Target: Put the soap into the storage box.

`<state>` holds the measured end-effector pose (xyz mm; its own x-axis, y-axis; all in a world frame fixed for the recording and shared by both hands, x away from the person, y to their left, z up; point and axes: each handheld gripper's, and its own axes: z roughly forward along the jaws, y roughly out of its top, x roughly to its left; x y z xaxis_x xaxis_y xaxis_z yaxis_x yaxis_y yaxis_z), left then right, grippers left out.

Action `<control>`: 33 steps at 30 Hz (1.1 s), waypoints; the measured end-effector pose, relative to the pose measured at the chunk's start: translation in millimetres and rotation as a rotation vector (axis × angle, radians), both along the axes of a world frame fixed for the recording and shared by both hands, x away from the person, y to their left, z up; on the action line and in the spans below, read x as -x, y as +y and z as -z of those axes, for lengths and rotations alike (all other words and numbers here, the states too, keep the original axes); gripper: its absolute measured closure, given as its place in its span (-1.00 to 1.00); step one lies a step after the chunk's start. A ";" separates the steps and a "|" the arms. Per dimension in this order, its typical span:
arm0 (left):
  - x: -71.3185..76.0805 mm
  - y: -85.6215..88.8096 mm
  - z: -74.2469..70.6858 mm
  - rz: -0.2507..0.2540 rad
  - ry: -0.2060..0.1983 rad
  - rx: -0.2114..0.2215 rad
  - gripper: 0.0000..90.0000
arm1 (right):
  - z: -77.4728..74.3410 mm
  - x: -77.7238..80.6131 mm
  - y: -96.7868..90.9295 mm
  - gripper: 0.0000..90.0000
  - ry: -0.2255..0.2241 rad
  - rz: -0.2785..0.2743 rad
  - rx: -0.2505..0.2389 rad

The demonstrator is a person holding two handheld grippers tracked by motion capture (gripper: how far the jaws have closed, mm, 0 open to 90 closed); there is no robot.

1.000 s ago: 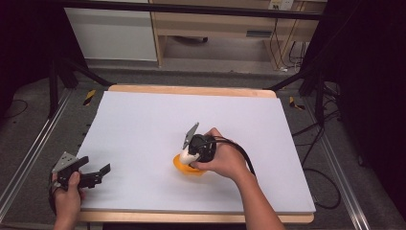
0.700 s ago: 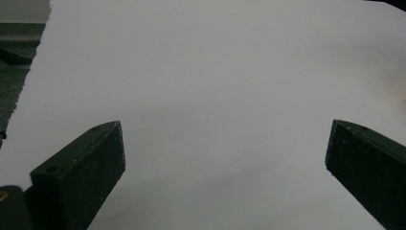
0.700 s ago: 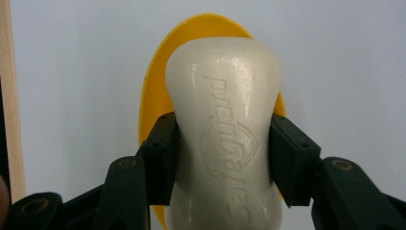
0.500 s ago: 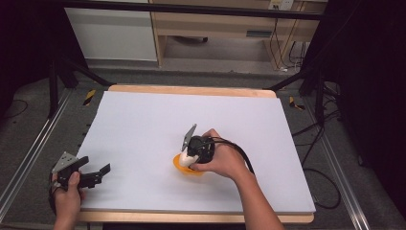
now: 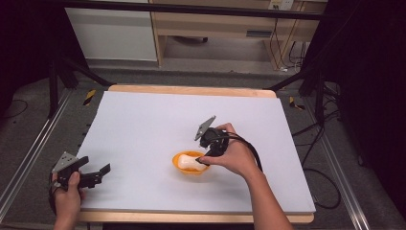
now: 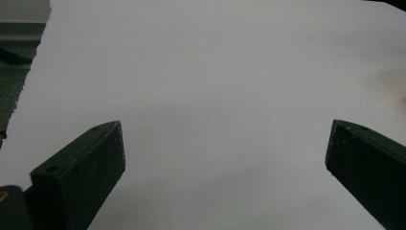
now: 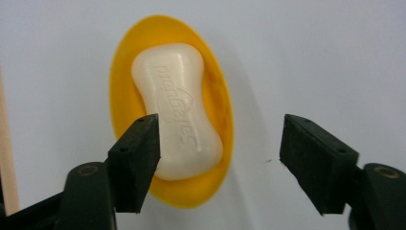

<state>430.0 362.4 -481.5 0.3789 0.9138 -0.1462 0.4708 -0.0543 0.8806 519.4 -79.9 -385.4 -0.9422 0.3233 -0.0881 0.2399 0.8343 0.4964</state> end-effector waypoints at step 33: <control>0.1 -1.0 0.0 -0.002 0.000 -0.005 -1.00 | 19.8 -1.2 -111.7 -0.98 -0.037 0.392 -0.170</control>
